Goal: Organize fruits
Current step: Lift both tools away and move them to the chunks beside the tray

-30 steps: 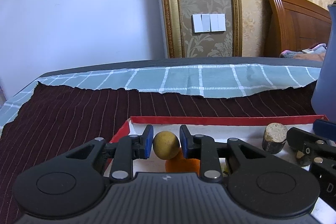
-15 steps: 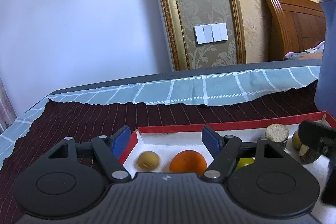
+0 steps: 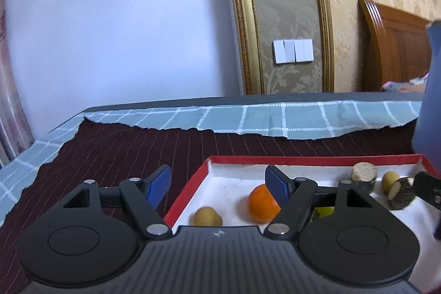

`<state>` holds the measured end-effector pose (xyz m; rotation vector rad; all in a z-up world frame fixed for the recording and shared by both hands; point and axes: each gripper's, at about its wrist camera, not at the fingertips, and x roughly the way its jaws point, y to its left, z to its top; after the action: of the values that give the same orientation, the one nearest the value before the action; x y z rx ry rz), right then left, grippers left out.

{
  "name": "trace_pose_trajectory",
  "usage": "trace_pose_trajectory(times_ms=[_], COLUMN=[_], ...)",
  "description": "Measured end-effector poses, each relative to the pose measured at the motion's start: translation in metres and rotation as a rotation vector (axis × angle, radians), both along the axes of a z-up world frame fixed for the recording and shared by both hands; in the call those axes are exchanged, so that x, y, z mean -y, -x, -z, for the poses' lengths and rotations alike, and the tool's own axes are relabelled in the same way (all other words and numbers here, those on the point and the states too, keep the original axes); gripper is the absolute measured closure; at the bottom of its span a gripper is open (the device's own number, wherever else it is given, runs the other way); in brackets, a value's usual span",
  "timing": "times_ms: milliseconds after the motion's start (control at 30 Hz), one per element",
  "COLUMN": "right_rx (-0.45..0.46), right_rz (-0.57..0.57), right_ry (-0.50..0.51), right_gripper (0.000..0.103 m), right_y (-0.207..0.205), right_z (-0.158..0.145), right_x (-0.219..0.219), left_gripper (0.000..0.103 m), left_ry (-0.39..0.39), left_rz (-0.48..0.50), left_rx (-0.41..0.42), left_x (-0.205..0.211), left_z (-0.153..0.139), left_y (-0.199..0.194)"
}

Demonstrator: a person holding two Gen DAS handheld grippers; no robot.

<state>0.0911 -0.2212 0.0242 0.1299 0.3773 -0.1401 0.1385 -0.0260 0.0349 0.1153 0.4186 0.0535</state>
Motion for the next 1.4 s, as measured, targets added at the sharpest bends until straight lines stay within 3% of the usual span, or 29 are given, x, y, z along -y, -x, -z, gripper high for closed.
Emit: trace_pose_trajectory(times_ms=[67, 200, 300, 500, 700, 767, 933, 1133, 1400], right_rx=[-0.002, -0.009, 0.017, -0.007, 0.005, 0.033, 0.070, 0.137, 0.058], right_rz=[-0.004, -0.065, -0.063, -0.061, 0.014, 0.010, -0.044, -0.005, 0.038], right_ry=[-0.051, -0.188, -0.215, -0.198, -0.017, -0.003, -0.152, -0.268, -0.079], right_gripper=[0.000, 0.000, 0.000, 0.000, 0.000, 0.000, 0.000, 0.000, 0.000], right_y=[0.005, 0.018, 0.026, 0.024, 0.035, 0.044, 0.065, 0.085, 0.089], right_z=[0.001, 0.011, 0.013, 0.016, 0.016, 0.014, 0.017, 0.022, 0.016], right_x=[0.006, 0.020, 0.025, 0.020, -0.003, -0.007, 0.007, 0.022, -0.007], left_gripper=[0.017, 0.014, 0.014, 0.014, 0.014, 0.014, 0.014, 0.014, 0.014], left_ry=[0.018, 0.019, 0.023, 0.033, 0.049, 0.057, 0.072, 0.098, 0.118], left_rz=[0.007, 0.007, 0.026, 0.039, 0.060, 0.065, 0.070, 0.074, 0.085], left_rx=[0.010, 0.036, 0.017, -0.006, -0.017, -0.021, -0.031, -0.046, -0.059], left_x=[-0.008, -0.019, -0.022, -0.024, -0.031, -0.035, -0.039, -0.046, -0.053], left_z=[-0.003, -0.001, 0.007, 0.011, 0.016, 0.017, 0.019, 0.026, 0.035], left_y=[0.014, 0.039, 0.044, 0.048, 0.062, 0.065, 0.072, 0.081, 0.095])
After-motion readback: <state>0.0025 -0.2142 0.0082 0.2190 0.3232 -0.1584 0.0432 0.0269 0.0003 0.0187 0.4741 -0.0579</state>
